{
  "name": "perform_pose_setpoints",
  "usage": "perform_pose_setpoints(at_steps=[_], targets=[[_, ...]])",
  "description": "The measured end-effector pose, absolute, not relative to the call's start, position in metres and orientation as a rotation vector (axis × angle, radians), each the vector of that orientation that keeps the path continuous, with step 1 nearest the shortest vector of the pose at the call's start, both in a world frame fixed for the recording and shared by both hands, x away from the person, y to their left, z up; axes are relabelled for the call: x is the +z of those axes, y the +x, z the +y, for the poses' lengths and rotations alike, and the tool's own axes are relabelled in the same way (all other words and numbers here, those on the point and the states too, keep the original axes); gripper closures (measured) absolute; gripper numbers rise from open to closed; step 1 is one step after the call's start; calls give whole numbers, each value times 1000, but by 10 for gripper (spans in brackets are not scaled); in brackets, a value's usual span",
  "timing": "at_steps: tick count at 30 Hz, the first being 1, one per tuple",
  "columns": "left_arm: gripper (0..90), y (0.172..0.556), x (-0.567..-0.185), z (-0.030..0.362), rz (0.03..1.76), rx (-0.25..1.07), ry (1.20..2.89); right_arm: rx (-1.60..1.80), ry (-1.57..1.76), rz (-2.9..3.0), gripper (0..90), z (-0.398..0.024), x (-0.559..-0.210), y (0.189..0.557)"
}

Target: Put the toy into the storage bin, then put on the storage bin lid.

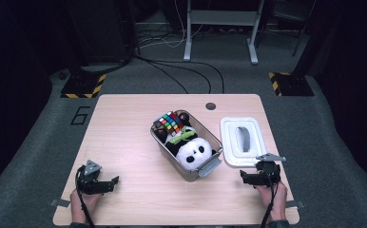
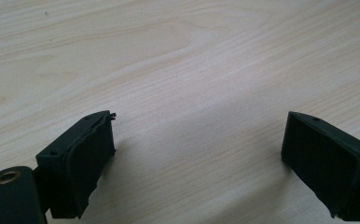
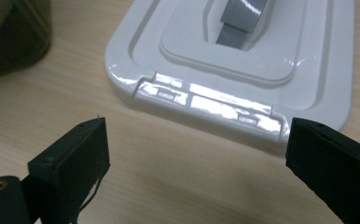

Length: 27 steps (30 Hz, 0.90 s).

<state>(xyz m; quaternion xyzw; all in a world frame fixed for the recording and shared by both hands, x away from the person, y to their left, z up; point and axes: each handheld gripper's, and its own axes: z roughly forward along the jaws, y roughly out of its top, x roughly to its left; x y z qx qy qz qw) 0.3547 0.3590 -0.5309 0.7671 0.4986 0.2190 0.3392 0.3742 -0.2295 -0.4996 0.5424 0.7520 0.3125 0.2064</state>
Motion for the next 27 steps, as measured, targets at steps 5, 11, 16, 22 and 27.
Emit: perform_pose_setpoints(at_steps=[5, 11, 16, 22, 27], targets=[[98, 355, -531, 359, 1301, 570, 1991, 860, 1508, 2095, 63, -226, -491, 386], [103, 355, -531, 359, 1305, 569, 1989, 830, 1508, 2095, 62, -221, -483, 407], [102, 356, -530, 359, 1305, 560, 2004, 831, 1529, 2079, 55, -219, -477, 424], [102, 357, -531, 358, 1295, 570, 2000, 825, 1523, 2073, 39, -217, -472, 442], [102, 357, -530, 358, 1295, 566, 2003, 824, 1557, 2051, 16, -218, -472, 460]])
